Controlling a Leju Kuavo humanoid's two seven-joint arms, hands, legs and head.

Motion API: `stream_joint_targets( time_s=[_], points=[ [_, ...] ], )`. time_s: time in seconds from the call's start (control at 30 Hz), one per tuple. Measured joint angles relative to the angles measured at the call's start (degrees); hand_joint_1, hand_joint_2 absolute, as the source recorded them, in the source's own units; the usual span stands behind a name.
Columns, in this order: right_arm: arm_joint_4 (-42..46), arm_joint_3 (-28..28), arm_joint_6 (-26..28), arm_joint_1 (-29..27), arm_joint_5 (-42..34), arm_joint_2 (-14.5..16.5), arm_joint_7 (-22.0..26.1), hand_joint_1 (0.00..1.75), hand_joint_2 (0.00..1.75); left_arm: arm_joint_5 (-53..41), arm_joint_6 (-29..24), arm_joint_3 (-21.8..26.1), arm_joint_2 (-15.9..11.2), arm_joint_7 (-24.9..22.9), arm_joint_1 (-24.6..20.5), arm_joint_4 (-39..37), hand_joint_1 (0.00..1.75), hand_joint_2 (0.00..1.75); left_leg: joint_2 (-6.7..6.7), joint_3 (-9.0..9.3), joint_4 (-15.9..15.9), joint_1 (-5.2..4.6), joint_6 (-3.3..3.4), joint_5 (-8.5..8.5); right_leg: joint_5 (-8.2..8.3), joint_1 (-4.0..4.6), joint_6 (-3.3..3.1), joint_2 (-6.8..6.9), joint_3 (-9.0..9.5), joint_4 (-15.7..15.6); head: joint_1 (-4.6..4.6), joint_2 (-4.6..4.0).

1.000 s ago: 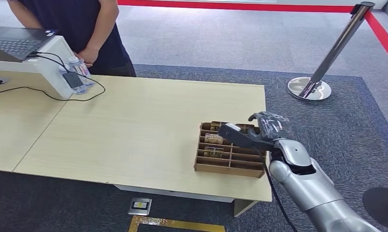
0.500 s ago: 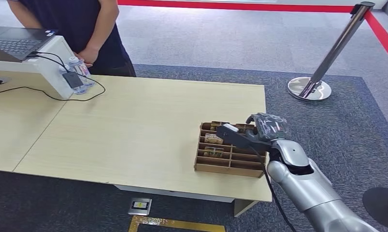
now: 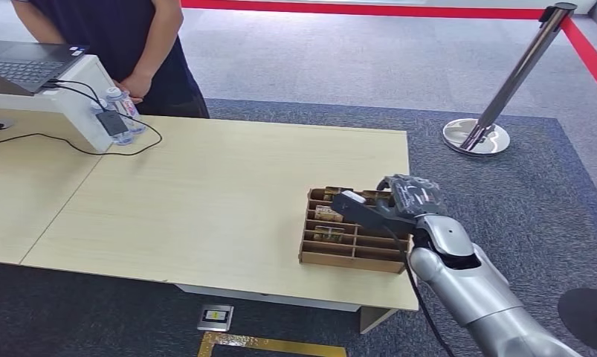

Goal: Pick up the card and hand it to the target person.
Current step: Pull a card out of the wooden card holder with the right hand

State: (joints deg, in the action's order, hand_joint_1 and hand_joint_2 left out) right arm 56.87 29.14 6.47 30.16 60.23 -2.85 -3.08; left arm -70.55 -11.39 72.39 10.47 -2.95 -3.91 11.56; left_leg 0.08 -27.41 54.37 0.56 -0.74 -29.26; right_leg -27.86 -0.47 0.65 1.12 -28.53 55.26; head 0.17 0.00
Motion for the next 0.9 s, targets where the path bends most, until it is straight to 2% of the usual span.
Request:
stream_joint_targets(
  time_s=[0.1,0.17,0.6,0.9],
  points=[
    [0.0,0.0,0.1,0.0,-0.1,0.0,0.0,1.61,1.75,0.0,0.0,0.0,0.0,0.0,0.0,0.0,0.0,0.0,0.0,0.0,0.0,0.0,0.0,0.0,0.0,0.0,0.0,0.0,0.0,0.0,0.0,0.0],
    [0.0,0.0,0.3,0.1,-0.3,0.0,0.2,1.75,1.75,0.0,0.0,0.0,0.0,0.0,0.0,0.0,0.0,0.0,0.0,0.0,0.0,0.0,0.0,0.0,0.0,0.0,0.0,0.0,0.0,0.0,0.0,0.0],
    [1.1,0.1,3.2,0.2,-1.8,0.0,2.7,1.75,1.75,0.0,0.0,0.0,0.2,0.3,0.0,0.0,0.0,0.0,0.0,0.01,0.0,0.0,0.0,0.0,0.01,0.0,0.0,0.0,-0.02,0.0,0.0,0.0],
    [6.4,0.0,3.5,-1.5,-4.3,-1.5,4.8,1.75,1.75,0.0,-0.1,0.0,0.3,0.4,0.0,0.0,0.0,0.0,0.0,-0.02,0.0,0.0,0.0,0.0,0.01,0.0,0.0,0.0,-0.06,0.0,0.01,0.0]
  ],
)
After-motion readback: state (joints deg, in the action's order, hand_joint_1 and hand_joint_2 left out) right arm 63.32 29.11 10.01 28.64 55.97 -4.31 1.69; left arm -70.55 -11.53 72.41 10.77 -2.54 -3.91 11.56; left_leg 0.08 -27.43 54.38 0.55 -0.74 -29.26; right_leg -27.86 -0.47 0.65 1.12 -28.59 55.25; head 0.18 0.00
